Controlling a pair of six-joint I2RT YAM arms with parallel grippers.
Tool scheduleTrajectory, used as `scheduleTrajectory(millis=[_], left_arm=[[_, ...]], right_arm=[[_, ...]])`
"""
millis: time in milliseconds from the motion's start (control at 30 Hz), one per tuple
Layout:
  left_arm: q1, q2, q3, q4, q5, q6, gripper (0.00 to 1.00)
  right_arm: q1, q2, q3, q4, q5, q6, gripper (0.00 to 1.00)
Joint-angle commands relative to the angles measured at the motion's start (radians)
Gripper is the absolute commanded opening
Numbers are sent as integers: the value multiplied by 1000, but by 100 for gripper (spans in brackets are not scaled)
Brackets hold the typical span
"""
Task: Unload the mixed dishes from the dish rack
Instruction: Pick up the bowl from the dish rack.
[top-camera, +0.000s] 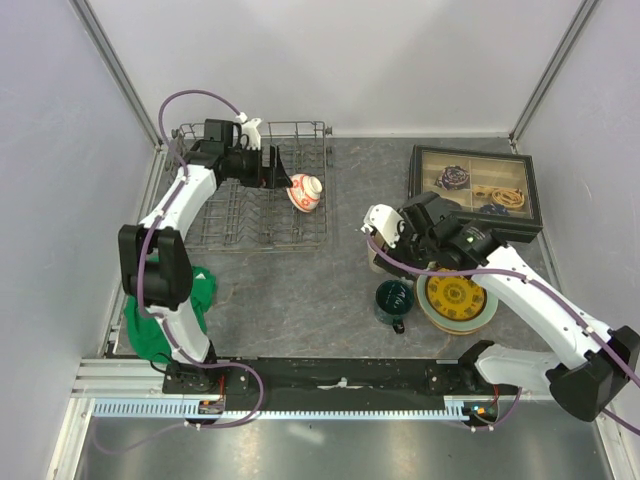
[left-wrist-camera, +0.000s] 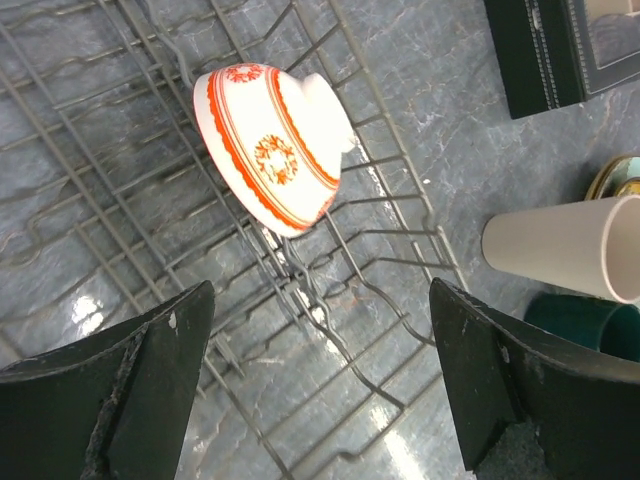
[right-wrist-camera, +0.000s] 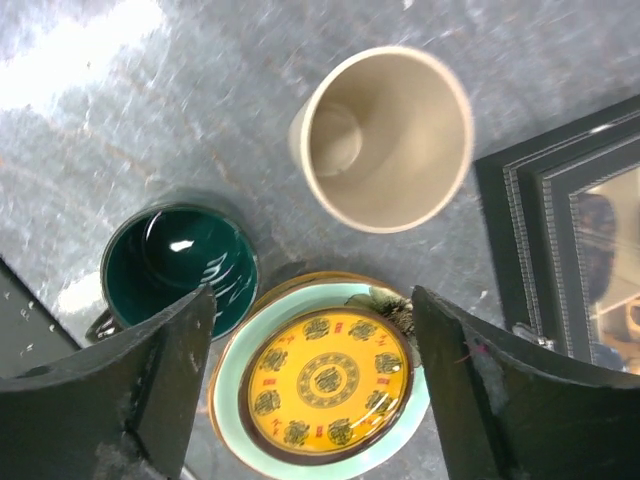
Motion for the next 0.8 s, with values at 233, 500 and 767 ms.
scheduleTrajectory(millis=[233, 500, 767], left_arm=[[3, 212, 169, 54, 122, 8, 98], [3, 319, 232, 57, 157, -12, 98], [3, 356, 235, 89, 255, -52, 97]], right_arm=[[6, -83, 29, 130, 106, 22, 98], [6, -86, 3, 160, 115, 25, 98], [5, -93, -19, 164, 124, 28, 98]])
